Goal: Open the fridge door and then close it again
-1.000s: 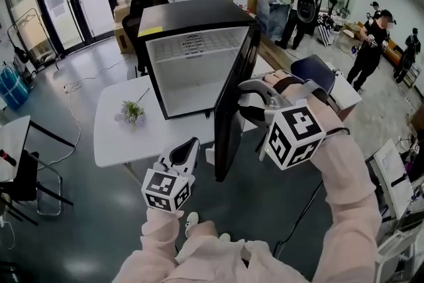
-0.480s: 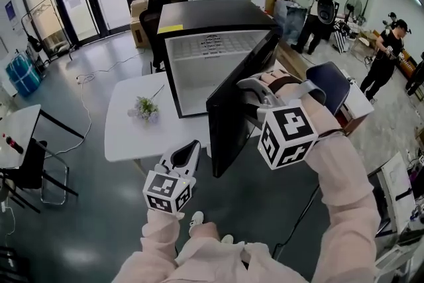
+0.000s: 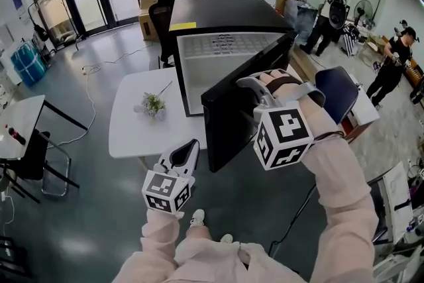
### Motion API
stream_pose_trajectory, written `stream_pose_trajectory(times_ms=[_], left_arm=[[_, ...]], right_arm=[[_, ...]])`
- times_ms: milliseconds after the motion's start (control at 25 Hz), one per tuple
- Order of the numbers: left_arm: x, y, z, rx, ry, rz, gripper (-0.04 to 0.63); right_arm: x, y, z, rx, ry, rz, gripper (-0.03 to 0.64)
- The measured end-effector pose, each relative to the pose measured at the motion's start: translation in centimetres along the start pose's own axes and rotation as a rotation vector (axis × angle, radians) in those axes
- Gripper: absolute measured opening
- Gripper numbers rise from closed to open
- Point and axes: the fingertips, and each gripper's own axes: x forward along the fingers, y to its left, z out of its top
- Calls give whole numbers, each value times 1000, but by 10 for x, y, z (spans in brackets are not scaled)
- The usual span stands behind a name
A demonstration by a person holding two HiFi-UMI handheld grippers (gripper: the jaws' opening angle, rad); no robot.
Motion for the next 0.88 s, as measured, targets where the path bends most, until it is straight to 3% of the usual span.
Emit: stream_pose_trajectory(times_ms=[880], left_arm=[[33, 87, 14, -20, -8, 25, 11]], right_arm=[[80, -49, 18, -1, -13, -3, 160]])
